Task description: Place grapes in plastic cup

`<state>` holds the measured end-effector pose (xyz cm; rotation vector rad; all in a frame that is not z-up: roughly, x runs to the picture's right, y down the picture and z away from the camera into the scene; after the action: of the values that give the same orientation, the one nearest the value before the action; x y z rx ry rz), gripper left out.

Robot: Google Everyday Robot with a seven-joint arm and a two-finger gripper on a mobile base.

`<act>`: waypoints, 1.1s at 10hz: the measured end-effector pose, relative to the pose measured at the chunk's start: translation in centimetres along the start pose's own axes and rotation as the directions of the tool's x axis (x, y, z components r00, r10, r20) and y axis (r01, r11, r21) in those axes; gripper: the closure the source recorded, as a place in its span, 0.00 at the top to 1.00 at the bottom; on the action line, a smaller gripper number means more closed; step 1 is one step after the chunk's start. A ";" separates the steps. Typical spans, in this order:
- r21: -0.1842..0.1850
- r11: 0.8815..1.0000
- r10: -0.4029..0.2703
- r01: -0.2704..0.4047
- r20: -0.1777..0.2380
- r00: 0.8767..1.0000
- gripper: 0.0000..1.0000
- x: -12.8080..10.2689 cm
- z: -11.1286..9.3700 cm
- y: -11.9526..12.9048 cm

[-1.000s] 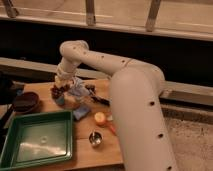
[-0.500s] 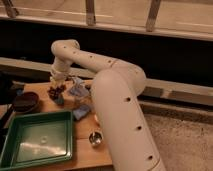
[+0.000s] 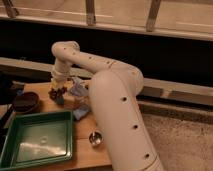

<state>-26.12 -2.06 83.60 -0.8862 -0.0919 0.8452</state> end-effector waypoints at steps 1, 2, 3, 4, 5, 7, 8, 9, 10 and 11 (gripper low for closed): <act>0.002 1.000 0.005 -0.005 0.001 1.000 0.39 0.0 0.0 -0.2; 0.006 1.000 0.008 -0.008 0.006 1.000 0.50 -0.2 -0.1 -0.3; 0.011 1.000 0.011 -0.011 0.009 1.000 0.62 -0.3 -0.2 -0.5; 0.016 1.000 0.012 -0.012 0.014 1.000 0.70 -0.4 -0.5 -0.5; 0.022 1.000 0.014 -0.015 0.017 1.000 0.77 -0.4 -0.7 -0.7; 0.033 0.999 0.018 -0.019 0.031 0.999 0.80 -0.5 -1.3 -0.9; 0.037 0.999 0.019 -0.020 0.040 0.999 0.80 -0.6 -1.5 -0.9; 0.043 0.999 0.020 -0.022 0.054 0.998 0.80 -0.8 -1.9 -1.0; 0.047 0.999 0.022 -0.026 0.067 0.998 0.80 -0.9 -2.1 -1.0; 0.052 0.998 0.033 -0.038 0.093 0.995 0.80 -1.2 -2.6 -1.1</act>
<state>-25.24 -4.94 83.05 -0.8004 -0.1332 0.9180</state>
